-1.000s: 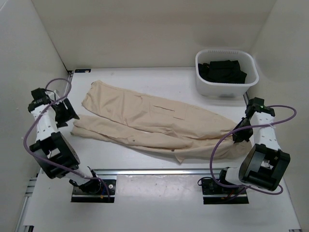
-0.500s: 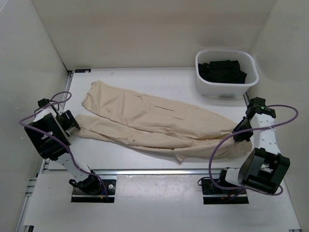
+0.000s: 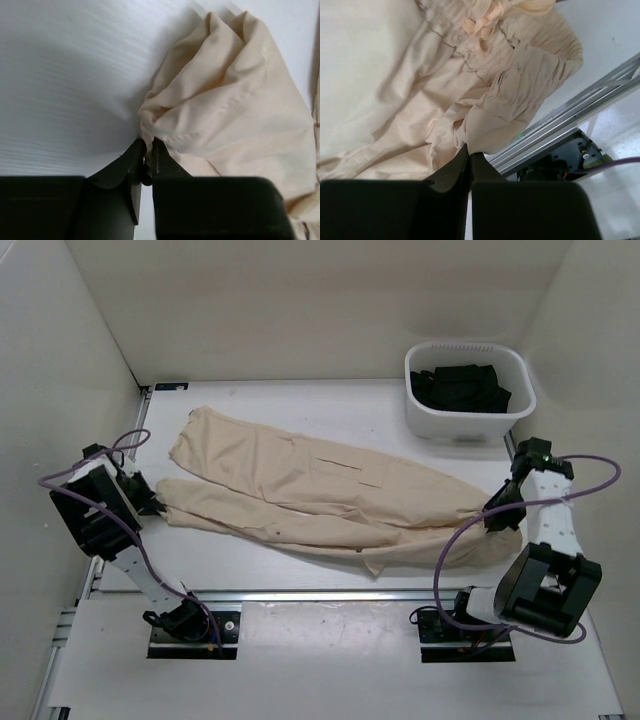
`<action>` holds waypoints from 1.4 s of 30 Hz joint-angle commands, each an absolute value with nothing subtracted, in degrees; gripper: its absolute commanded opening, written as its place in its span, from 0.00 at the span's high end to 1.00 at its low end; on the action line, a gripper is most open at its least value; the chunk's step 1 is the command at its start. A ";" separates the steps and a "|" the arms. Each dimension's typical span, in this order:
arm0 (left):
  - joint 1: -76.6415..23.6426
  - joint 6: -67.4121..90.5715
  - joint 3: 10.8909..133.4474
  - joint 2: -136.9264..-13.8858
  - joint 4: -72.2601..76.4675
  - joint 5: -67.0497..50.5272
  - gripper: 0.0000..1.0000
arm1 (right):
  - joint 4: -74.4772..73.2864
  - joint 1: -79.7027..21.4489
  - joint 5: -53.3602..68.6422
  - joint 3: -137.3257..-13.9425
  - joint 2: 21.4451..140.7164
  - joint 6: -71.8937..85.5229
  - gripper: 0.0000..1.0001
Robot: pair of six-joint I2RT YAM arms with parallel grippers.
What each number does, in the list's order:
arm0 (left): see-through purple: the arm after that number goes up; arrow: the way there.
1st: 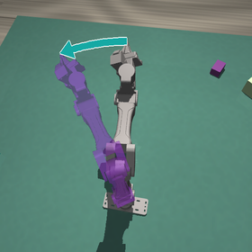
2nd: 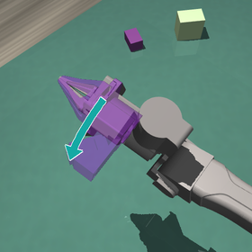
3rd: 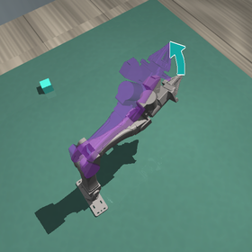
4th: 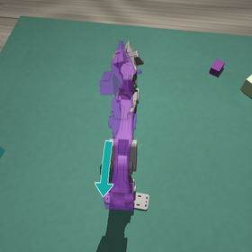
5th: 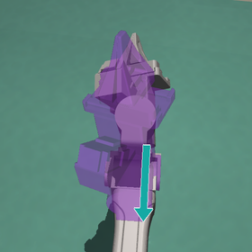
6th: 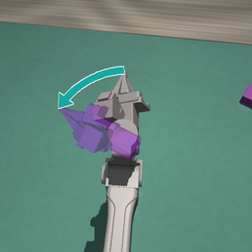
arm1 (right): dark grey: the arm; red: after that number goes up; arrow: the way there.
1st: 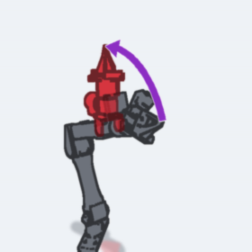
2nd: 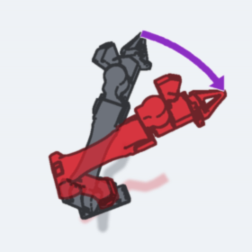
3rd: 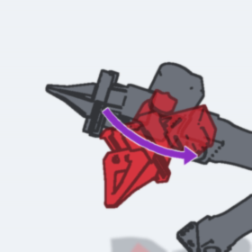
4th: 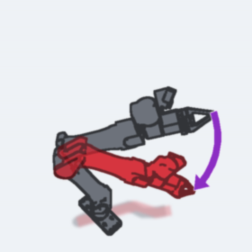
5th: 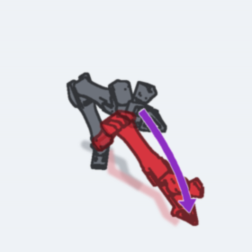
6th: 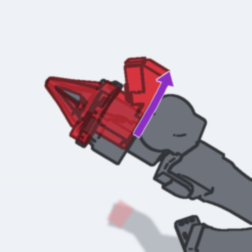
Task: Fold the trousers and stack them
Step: Flatten the trousers out
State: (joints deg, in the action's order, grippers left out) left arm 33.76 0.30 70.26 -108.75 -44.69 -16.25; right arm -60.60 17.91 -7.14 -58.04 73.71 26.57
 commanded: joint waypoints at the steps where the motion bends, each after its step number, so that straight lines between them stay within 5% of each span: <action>1: 35.06 0.00 73.70 -109.08 -55.00 -19.43 0.86 | -65.09 17.84 -7.29 -69.92 77.51 26.98 1.00; 4: 39.00 0.00 85.20 -104.60 -63.50 -14.88 0.86 | -71.69 17.84 -7.29 -87.37 79.80 26.98 1.00; 7: 40.17 0.00 89.38 -101.53 -68.98 -9.26 0.86 | -73.56 17.84 -9.40 -91.14 77.27 27.60 1.00; 20: 44.81 0.00 67.17 -92.55 -61.63 7.98 0.86 | -66.71 21.79 -10.79 -55.23 62.43 31.18 1.00; 30: 49.22 0.00 57.23 -87.29 -58.10 10.20 0.81 | -63.72 33.30 -16.60 -43.15 55.55 38.49 1.00; 32: 49.74 0.00 55.11 -86.23 -57.57 10.20 0.56 | -64.24 33.31 -18.01 -43.15 55.55 39.02 0.84; 33: 49.75 0.00 55.11 -85.70 -57.57 10.89 0.42 | -64.25 33.83 -18.71 -44.02 55.55 39.81 0.44; 34: 49.75 0.00 55.11 -85.69 -57.57 10.90 0.27 | -64.25 33.84 -18.72 -44.64 55.55 39.81 0.31; 35: 49.75 0.00 55.89 -85.17 -57.57 10.38 0.25 | -64.86 33.84 -19.24 -45.52 55.55 39.81 0.24; 38: 49.75 0.00 64.46 -82.45 -62.55 -2.67 0.26 | -64.86 33.23 -18.63 -50.44 55.55 37.88 0.13; 42: 44.49 0.00 69.26 -78.57 -64.96 -15.72 0.28 | -64.86 28.15 -20.47 -57.56 56.16 38.14 0.17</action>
State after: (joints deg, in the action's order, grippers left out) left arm 47.81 0.05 65.80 -84.25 -63.53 -3.46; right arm -65.82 31.18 -17.63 -52.18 56.23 37.76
